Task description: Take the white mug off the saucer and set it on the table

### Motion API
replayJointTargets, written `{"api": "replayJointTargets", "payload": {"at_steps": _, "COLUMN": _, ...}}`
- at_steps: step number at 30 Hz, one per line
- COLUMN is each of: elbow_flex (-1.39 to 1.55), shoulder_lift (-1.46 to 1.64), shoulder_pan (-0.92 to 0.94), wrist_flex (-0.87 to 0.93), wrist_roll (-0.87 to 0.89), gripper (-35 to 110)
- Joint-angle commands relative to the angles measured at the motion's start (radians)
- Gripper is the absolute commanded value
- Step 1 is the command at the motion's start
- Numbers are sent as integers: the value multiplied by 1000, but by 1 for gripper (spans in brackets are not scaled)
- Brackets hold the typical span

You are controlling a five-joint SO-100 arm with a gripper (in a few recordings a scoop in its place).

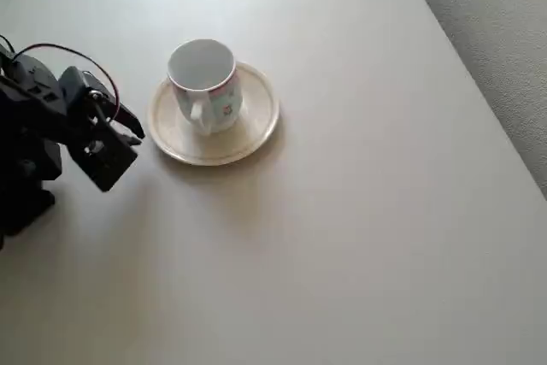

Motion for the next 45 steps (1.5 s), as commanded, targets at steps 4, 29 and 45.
{"api": "replayJointTargets", "payload": {"at_steps": 4, "elbow_flex": 3, "shoulder_lift": 3, "shoulder_pan": -66, "wrist_flex": 25, "wrist_roll": -67, "gripper": 3}}
{"api": "replayJointTargets", "payload": {"at_steps": 29, "elbow_flex": -129, "shoulder_lift": 0, "shoulder_pan": 365, "wrist_flex": 17, "wrist_roll": -252, "gripper": 3}}
{"api": "replayJointTargets", "payload": {"at_steps": 45, "elbow_flex": -1210, "shoulder_lift": -960, "shoulder_pan": 52, "wrist_flex": 430, "wrist_roll": 8, "gripper": 18}}
